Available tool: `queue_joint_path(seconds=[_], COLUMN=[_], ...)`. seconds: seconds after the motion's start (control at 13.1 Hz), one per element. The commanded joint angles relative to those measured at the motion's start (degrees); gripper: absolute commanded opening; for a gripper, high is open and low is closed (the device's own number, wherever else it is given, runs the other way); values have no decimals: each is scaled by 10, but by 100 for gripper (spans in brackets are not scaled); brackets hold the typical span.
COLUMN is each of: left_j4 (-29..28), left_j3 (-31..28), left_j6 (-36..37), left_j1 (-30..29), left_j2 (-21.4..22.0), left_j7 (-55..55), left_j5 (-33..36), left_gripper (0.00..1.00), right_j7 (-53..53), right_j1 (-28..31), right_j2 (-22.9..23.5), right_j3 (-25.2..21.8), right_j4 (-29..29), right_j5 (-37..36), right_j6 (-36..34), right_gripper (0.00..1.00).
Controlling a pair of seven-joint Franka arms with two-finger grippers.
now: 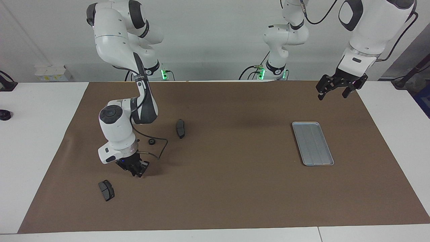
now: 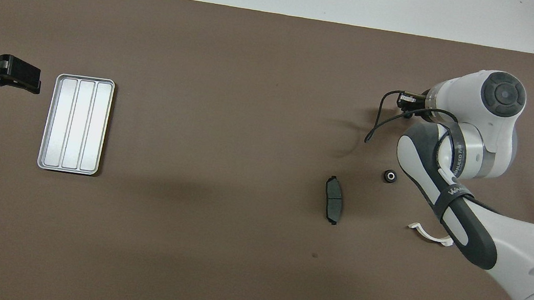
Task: Place bearing gear from tray to pile
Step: 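Carry the third gear with the right gripper to the gear pile and release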
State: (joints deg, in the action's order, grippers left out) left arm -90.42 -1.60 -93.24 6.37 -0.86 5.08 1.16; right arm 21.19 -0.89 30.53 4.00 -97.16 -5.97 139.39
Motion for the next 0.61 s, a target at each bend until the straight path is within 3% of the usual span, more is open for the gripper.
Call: queue_joint_path(seconds=[0.0,0.54], left_j4=[-20,-20], left_j3=[0,0], left_j6=[-9,-9], left_j1=[-1,-1], left_j2=[16,16], left_j7=[-2,-2], left_j5=[8,8], left_gripper=[100,100], right_j7=[-8,-49], right_j1=[11,8], right_j2=[-30,-193], right_j3=[7,9], right_j4=[-9,-9], right_j5=[3,8], right_j6=[-7,-225], right_gripper=[100,100])
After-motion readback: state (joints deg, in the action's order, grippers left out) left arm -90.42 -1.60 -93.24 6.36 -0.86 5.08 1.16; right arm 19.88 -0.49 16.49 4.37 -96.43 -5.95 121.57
